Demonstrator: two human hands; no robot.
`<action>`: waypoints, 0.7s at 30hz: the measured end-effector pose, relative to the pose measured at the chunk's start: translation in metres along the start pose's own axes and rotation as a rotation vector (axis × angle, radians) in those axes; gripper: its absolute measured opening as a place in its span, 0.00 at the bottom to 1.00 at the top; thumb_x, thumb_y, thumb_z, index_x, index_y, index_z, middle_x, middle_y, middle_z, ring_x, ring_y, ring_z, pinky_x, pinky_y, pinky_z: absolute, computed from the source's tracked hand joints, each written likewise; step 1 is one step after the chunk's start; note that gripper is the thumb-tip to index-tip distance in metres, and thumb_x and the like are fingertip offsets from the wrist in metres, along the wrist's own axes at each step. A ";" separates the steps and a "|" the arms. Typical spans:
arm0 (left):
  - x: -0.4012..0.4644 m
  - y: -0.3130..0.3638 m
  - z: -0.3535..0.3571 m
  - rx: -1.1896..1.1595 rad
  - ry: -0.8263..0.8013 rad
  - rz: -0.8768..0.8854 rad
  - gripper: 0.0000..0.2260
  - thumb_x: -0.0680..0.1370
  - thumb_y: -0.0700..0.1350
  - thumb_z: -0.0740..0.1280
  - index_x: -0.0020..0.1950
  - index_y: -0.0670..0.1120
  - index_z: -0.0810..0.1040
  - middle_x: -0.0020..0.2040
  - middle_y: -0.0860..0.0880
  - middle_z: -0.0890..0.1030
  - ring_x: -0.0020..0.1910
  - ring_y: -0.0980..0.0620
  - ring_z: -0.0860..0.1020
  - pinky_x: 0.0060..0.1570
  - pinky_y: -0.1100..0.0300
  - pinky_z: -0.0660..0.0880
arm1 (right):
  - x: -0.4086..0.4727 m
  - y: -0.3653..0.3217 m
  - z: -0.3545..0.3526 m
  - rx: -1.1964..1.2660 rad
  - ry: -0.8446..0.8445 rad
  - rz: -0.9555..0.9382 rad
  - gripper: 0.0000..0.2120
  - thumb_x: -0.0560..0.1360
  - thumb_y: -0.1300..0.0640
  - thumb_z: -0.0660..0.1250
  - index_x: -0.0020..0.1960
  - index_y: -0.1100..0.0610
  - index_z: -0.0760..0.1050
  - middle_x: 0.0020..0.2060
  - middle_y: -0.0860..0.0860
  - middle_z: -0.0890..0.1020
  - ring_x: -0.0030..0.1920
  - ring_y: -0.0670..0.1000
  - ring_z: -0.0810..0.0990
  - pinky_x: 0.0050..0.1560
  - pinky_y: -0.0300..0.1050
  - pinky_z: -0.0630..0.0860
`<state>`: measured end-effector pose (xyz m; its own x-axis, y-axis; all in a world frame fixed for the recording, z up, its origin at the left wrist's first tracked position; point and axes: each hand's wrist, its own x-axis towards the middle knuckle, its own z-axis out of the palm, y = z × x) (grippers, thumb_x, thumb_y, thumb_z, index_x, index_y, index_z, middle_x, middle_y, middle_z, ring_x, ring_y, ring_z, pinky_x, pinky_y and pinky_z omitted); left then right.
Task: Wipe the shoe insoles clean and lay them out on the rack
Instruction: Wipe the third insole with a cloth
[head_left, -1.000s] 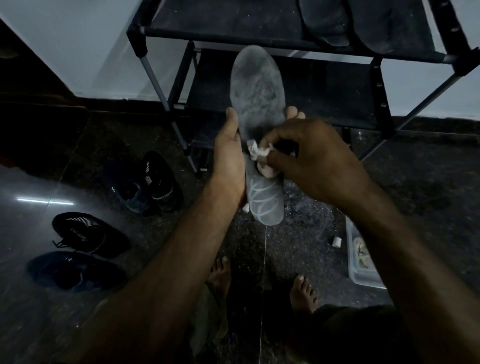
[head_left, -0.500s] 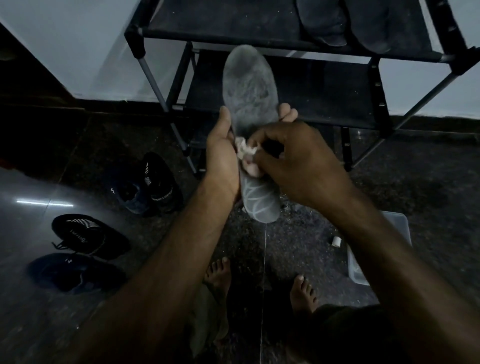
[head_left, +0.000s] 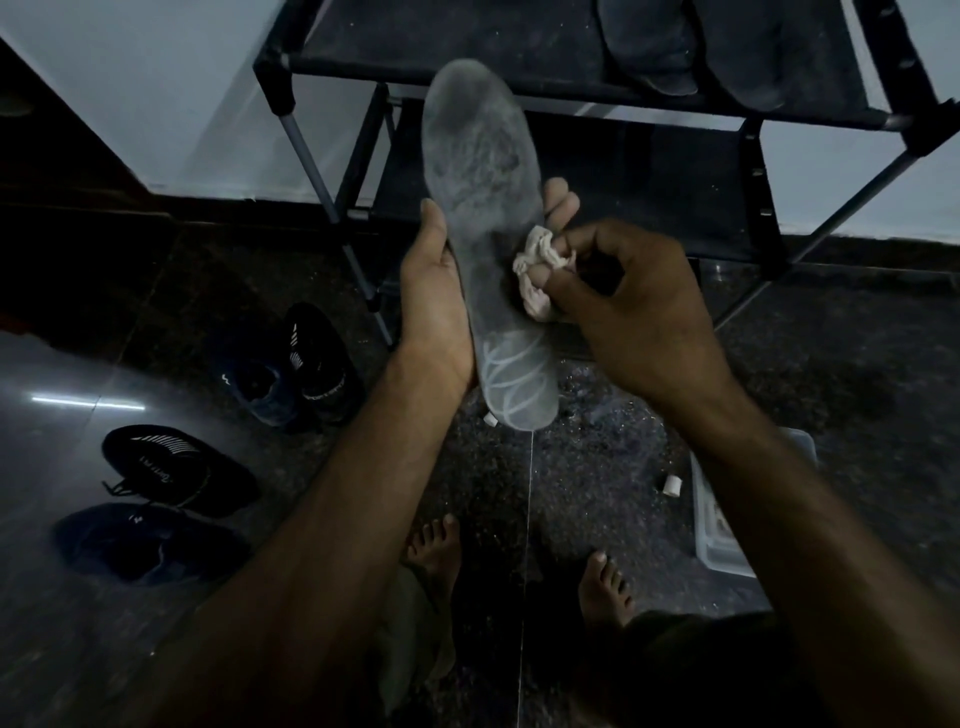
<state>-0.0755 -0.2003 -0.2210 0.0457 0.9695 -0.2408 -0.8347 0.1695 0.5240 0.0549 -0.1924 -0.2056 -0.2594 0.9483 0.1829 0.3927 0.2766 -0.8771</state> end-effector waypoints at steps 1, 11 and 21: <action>0.001 0.000 -0.001 -0.015 -0.024 -0.004 0.33 0.83 0.61 0.44 0.65 0.35 0.72 0.57 0.37 0.80 0.60 0.42 0.77 0.69 0.50 0.68 | 0.000 0.000 0.000 0.014 -0.019 0.009 0.04 0.74 0.57 0.72 0.48 0.51 0.79 0.44 0.44 0.82 0.45 0.41 0.81 0.47 0.35 0.78; 0.005 -0.019 -0.005 -0.041 -0.109 -0.091 0.33 0.82 0.63 0.44 0.70 0.37 0.68 0.63 0.36 0.74 0.66 0.42 0.72 0.75 0.47 0.59 | 0.002 0.010 0.000 0.039 0.171 0.009 0.06 0.75 0.61 0.71 0.52 0.57 0.80 0.45 0.46 0.83 0.45 0.41 0.83 0.45 0.34 0.79; 0.001 -0.003 -0.002 -0.082 -0.086 -0.134 0.40 0.80 0.67 0.46 0.54 0.34 0.81 0.53 0.39 0.82 0.57 0.43 0.81 0.57 0.50 0.79 | -0.005 -0.006 0.000 -0.298 -0.095 -0.205 0.10 0.73 0.59 0.72 0.55 0.57 0.81 0.49 0.48 0.78 0.48 0.41 0.74 0.50 0.23 0.67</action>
<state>-0.0739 -0.1998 -0.2242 0.2028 0.9514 -0.2317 -0.8598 0.2862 0.4228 0.0537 -0.1990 -0.2009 -0.4343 0.8537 0.2874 0.5598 0.5057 -0.6564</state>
